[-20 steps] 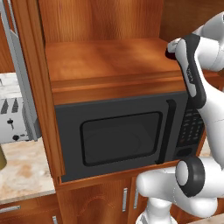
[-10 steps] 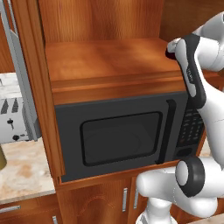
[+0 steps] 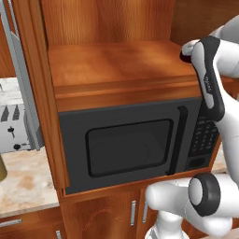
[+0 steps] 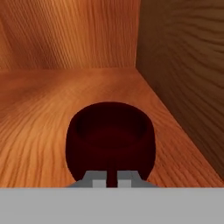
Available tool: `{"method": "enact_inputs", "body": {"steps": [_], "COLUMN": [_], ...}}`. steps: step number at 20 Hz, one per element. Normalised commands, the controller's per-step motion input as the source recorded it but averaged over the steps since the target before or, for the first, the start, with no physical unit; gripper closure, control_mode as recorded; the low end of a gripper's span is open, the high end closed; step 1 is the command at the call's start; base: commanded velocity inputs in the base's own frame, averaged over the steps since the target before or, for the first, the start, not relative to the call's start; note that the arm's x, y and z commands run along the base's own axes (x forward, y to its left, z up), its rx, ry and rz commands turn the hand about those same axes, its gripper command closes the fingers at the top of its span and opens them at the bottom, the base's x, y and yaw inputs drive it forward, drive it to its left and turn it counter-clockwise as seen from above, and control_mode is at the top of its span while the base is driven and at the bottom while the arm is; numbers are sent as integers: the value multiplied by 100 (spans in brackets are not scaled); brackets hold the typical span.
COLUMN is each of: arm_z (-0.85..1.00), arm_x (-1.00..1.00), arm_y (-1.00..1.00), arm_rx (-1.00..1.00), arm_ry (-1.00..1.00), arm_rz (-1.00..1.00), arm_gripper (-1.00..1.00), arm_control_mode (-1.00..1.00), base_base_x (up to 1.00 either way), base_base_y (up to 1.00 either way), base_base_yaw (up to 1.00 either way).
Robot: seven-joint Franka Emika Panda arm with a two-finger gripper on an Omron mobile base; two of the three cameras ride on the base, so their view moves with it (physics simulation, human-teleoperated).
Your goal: There is a tray on the dining counter. Grab the cup, mug, and pitcher and place them on the tray. The pitcher may be placed next to the tray if it cannot fit the tray.
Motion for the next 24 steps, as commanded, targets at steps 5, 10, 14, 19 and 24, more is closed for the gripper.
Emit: {"method": "enact_inputs", "body": {"steps": [5, 10, 14, 19, 24], "arm_z": [4, 1, 0, 0, -3], "arm_x": [-18, -57, -60, -63, -73], "arm_y": [38, 36, 26, 19, 13], "arm_rx": [0, 0, 0, 0, 0], "arm_ry": [-1, 0, 0, 0, 0], "arm_rz": [0, 0, 0, 0, 0], "arm_gripper": [100, 100, 100, 100, 100], "arm_control_mode": [-100, -100, -100, -100, -100], "base_base_x": [0, 0, 0, 0, 0], "base_base_y": [0, 0, 0, 0, 0], "base_base_yaw": [0, 0, 0, 0, 0]}}
